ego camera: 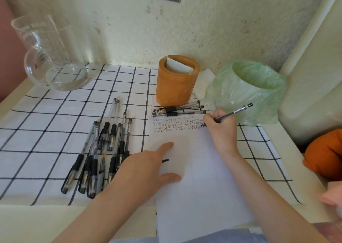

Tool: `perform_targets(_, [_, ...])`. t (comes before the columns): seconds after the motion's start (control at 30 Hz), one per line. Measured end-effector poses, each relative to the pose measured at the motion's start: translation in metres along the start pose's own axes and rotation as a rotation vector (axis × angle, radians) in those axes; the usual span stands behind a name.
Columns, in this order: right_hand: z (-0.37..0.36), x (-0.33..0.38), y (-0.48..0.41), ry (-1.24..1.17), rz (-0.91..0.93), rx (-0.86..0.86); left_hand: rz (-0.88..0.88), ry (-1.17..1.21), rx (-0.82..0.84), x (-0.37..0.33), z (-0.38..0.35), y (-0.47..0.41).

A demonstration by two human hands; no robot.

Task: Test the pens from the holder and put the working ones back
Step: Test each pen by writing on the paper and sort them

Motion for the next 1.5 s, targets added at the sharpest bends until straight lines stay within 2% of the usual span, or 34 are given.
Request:
perform_targets(0.07, [0.002,0.008,0.004,-0.133,-0.057,-0.002,-0.005,0.076,-0.046,-0.001,0.001,0.001])
perform_targets(0.13, [0.003,0.024,0.011,-0.273,-0.069,0.044,-0.016,0.286,-0.125,-0.001,0.003,0.001])
perform_targets(0.23, [0.001,0.044,0.027,-0.342,-0.102,0.216,-0.019,0.552,-0.197,0.002,0.010,-0.004])
perform_targets(0.37, [-0.009,0.042,0.041,-0.468,-0.307,0.429,-0.040,0.770,-0.352,0.005,0.024,-0.005])
perform_targets(0.5, [-0.014,0.041,0.049,-0.421,-0.344,0.492,-0.051,0.816,-0.446,0.005,0.032,-0.001])
perform_targets(0.87, [-0.027,0.045,0.060,-0.349,-0.280,0.580,-0.073,0.783,-0.456,0.002,0.028,-0.004])
perform_targets(1.1, [-0.017,0.048,0.053,-0.399,-0.301,0.474,-0.049,0.815,-0.493,0.006,0.032,-0.002])
perform_targets(1.37, [-0.030,0.051,0.067,-0.252,-0.248,0.701,-0.077,0.699,-0.489,-0.001,0.033,0.001])
perform_targets(1.5, [-0.026,0.053,0.064,-0.309,-0.217,0.690,-0.004,0.823,-0.496,0.007,0.035,0.002])
Point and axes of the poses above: each hand's wrist, its own y-axis away from the middle knuckle, its own z-axis out of the back of the hand, x = y × z, the point moved 5 cm from there along -y, towards the middle knuckle, and after that the axes turned 6 degrees about -z, right-handed, at the moved point
